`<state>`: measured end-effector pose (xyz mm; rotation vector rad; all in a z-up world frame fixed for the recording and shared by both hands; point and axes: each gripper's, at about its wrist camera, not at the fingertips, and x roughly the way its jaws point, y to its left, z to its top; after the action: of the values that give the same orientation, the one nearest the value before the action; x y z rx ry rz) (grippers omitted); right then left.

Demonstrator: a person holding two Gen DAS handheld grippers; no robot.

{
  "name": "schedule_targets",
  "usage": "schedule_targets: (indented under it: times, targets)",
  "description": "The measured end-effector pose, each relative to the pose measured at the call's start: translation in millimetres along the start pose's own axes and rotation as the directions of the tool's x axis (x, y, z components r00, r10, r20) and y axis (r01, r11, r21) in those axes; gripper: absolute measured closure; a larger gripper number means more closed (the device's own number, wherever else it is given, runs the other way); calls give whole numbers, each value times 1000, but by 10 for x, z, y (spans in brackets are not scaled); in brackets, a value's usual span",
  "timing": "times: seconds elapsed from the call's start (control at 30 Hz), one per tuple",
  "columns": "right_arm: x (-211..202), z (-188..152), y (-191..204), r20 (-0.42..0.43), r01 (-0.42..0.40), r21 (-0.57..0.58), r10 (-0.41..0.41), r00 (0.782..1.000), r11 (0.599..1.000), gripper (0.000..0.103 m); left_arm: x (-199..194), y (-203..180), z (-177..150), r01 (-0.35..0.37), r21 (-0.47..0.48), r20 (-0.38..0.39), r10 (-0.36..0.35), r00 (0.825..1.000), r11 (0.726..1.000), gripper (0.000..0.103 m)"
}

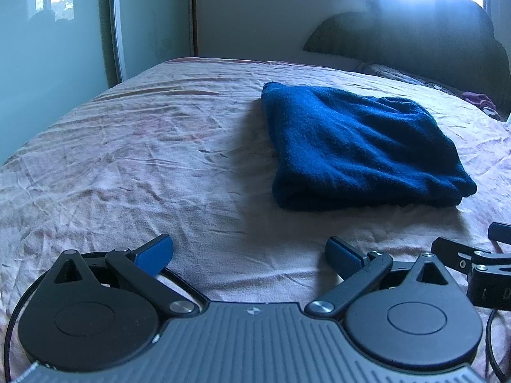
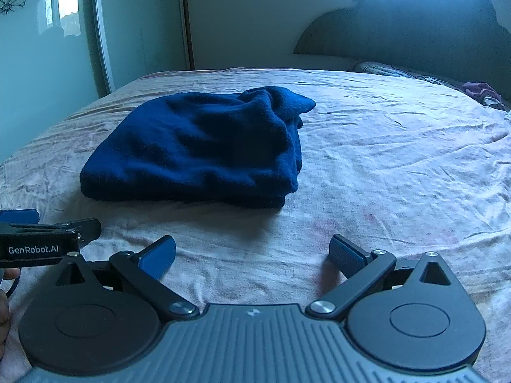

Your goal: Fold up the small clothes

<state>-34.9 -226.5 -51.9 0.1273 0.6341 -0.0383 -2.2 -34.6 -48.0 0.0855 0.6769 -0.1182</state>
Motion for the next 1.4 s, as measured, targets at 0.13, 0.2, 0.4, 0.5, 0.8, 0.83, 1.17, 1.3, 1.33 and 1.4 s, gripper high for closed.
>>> schedule_targets:
  times: [0.13, 0.2, 0.4, 0.5, 0.8, 0.83, 1.17, 1.3, 1.33, 1.4]
  targets:
    - [-2, -2, 2, 2, -1, 3, 1, 1000, 1000, 0, -3, -14, -2, -2, 3, -1, 2, 1000, 1000, 0]
    - [-3, -2, 2, 2, -2, 4, 2, 1000, 1000, 0, -2, -14, -2, -2, 2, -1, 2, 1000, 1000, 0]
    - [-5, -2, 0, 1, -3, 5, 3, 1000, 1000, 0, -1, -9, 1, -2, 3, -1, 2, 1000, 1000, 0]
    - [-3, -3, -1, 1, -5, 6, 5, 1000, 1000, 0, 0, -9, 2, -2, 2, -1, 2, 1000, 1000, 0]
    - [2, -6, -2, 0, -7, 8, 7, 1000, 1000, 0, 1, -10, 2, -3, 3, -2, 3, 1000, 1000, 0]
    - [2, -5, -5, 1, -8, 9, 8, 1000, 1000, 0, 2, -7, 4, -3, 2, -1, 3, 1000, 1000, 0]
    - [10, -6, -1, -4, -8, 5, 8, 1000, 1000, 0, 2, -12, 5, -3, 3, -2, 3, 1000, 1000, 0]
    - [12, -5, 2, -5, -8, 4, 8, 1000, 1000, 0, 1, -12, 5, -4, 4, -2, 4, 1000, 1000, 0]
    - [12, -5, 2, -5, -8, 4, 8, 1000, 1000, 0, 0, -13, 3, -4, 4, -2, 4, 1000, 1000, 0]
    - [11, -6, 4, -6, -8, 4, 9, 1000, 1000, 0, 4, -9, 2, -2, 3, -2, 2, 1000, 1000, 0]
